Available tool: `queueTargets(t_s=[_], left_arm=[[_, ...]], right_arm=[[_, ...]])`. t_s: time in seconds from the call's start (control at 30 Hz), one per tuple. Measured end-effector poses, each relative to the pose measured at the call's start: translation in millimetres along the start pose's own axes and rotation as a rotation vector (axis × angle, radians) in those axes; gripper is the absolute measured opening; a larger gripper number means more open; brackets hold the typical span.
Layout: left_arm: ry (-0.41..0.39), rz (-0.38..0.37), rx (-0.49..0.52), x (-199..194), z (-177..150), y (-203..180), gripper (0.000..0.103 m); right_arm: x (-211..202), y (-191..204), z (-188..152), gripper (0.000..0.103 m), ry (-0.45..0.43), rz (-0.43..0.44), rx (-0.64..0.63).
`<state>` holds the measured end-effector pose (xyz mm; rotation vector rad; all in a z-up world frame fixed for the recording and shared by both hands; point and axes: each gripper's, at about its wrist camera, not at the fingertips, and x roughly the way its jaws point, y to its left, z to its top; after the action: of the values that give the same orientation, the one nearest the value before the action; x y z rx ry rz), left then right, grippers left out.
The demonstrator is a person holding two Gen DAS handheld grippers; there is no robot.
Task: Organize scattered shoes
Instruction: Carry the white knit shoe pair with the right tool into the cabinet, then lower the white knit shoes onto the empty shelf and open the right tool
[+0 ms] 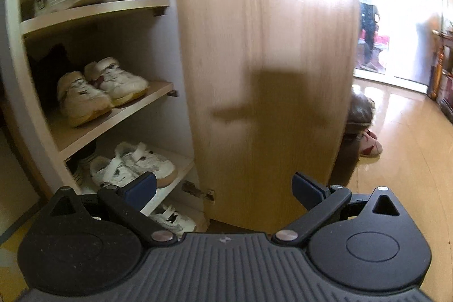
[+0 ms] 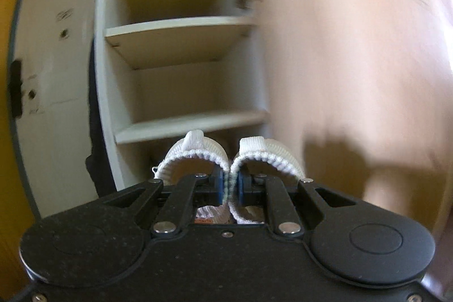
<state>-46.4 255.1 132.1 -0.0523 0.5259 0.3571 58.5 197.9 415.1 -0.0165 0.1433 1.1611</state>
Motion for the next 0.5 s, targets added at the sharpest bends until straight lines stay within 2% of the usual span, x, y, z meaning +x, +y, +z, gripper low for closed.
queueTargets(t_s=[0.23, 0.5], left_arm=[[-0.031, 0.033, -0.125, -7, 3, 37, 0.102], [-0.028, 0.021, -0.187, -6, 4, 56, 0.102]], right_arm=[[55, 23, 54, 0.01, 0.004, 0.044, -0.075], [119, 51, 82, 0.01, 0.036, 0.065, -0.132]])
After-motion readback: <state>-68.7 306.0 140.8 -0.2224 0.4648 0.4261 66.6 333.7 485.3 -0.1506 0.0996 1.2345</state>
